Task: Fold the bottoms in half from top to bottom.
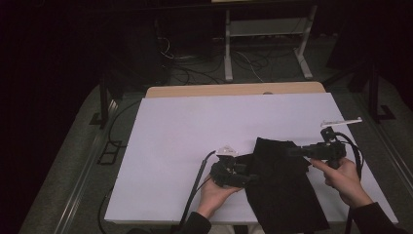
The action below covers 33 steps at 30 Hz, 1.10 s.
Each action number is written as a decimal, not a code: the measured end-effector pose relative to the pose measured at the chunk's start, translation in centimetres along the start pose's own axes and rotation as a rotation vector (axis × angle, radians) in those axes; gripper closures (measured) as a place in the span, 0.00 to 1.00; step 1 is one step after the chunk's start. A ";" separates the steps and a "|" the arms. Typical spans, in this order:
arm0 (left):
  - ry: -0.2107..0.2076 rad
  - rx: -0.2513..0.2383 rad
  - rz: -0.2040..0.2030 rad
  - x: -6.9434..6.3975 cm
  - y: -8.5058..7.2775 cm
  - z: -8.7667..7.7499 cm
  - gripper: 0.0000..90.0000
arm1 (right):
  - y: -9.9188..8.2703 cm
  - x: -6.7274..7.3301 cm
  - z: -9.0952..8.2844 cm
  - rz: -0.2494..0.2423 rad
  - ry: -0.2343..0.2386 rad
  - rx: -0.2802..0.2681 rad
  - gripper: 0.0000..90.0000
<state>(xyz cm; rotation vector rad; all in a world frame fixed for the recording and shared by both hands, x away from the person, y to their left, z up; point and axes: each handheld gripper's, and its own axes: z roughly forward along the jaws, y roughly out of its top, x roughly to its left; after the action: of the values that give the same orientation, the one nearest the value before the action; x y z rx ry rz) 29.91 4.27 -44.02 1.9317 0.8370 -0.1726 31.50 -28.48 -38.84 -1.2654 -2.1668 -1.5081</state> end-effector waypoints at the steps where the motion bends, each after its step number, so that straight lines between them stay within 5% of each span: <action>1: 0.002 -0.012 -0.001 0.2 0.1 -0.2 0.27 | -0.1 0.1 -0.1 -0.005 0.004 -0.002 0.91; 11: 0.098 -0.135 -0.019 2.1 1.2 -1.9 0.15 | -1.8 0.7 -0.9 -0.028 0.039 0.014 0.90; 17: 0.138 -0.166 -0.008 3.0 1.8 -2.9 0.15 | -3.2 1.4 -0.8 -0.040 0.070 0.033 0.90; 23: 0.166 -0.172 -0.007 3.9 2.2 -3.9 0.15 | -4.8 1.8 -0.7 -0.046 0.106 0.072 0.88; 33: 0.174 -0.145 0.071 4.0 2.2 -5.1 0.14 | -6.6 1.6 -0.7 -0.081 0.150 0.191 0.88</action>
<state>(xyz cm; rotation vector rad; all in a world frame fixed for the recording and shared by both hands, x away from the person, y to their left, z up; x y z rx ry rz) 33.13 9.82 -41.59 1.8549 0.8683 0.0984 25.41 -28.93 -41.94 -0.9834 -2.2254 -1.3390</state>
